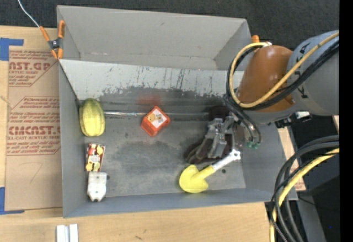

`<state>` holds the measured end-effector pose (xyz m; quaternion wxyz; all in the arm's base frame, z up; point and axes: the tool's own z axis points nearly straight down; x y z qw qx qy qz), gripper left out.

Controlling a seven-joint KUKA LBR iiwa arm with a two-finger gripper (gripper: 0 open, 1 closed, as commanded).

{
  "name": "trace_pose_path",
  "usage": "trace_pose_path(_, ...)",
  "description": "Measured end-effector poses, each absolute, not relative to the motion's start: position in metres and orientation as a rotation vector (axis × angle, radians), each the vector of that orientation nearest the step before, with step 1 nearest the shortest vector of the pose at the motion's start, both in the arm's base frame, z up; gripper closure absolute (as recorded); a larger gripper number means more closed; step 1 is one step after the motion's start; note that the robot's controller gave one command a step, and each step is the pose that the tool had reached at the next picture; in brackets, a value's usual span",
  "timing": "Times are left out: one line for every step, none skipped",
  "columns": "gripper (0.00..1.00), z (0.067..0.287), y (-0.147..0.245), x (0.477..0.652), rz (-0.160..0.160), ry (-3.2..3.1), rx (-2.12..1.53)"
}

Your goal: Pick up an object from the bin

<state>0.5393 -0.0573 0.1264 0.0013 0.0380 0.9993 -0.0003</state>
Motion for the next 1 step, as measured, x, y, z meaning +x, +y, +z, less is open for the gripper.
trace_pose_path(1.0,0.2094,-0.0655,0.5493,0.001,3.135,0.188)
